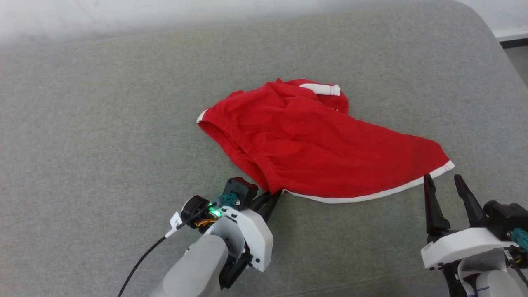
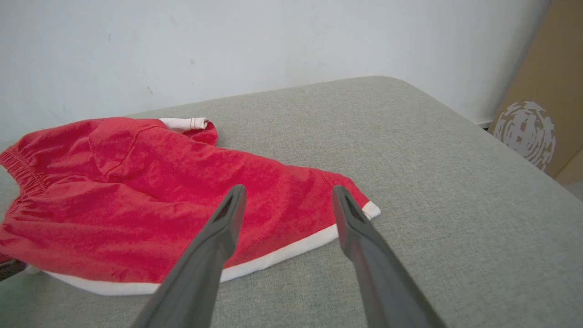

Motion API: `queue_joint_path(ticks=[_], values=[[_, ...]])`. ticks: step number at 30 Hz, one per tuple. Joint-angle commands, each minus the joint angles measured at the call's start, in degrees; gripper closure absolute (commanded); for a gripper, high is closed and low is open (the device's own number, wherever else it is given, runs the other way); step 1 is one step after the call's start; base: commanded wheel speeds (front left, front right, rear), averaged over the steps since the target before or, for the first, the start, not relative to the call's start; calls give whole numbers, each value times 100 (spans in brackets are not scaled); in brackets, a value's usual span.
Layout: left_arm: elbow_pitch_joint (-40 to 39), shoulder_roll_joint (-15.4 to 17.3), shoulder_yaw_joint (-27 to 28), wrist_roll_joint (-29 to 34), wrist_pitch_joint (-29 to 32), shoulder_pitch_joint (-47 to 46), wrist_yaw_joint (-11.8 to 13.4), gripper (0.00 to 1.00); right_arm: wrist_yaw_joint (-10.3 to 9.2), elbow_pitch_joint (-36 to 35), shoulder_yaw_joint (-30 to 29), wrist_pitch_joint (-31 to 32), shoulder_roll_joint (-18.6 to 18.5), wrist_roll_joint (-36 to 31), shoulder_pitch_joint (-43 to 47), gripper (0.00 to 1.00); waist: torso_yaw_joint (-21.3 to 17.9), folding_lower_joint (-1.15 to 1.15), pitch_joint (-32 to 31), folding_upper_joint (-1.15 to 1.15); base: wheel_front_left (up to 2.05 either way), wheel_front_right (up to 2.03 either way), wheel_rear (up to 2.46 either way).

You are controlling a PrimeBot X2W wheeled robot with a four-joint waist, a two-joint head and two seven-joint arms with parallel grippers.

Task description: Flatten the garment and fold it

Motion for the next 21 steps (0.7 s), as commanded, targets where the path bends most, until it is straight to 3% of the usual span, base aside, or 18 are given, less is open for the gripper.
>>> queue_joint_path(ticks=[1,8,12,21], values=[[14,40,31,-77,-26,-16,5,100,-5,29,-37,-26,2,26,-86,0,76,0,-23,-1,0,0,0],[-163,217,103,-189,16,192,72,100,-5,303,-570,381,2,-249,-171,0,263,0,-61,-1,0,0,0],[-348,325,114,-220,108,274,124,100,-5,700,-1053,884,2,-377,-440,0,371,0,-4,-1,0,0,0],[-733,409,88,-263,227,343,209,100,-5,1550,-1401,2172,2,-681,-1132,0,551,0,185,-1,0,0,0]])
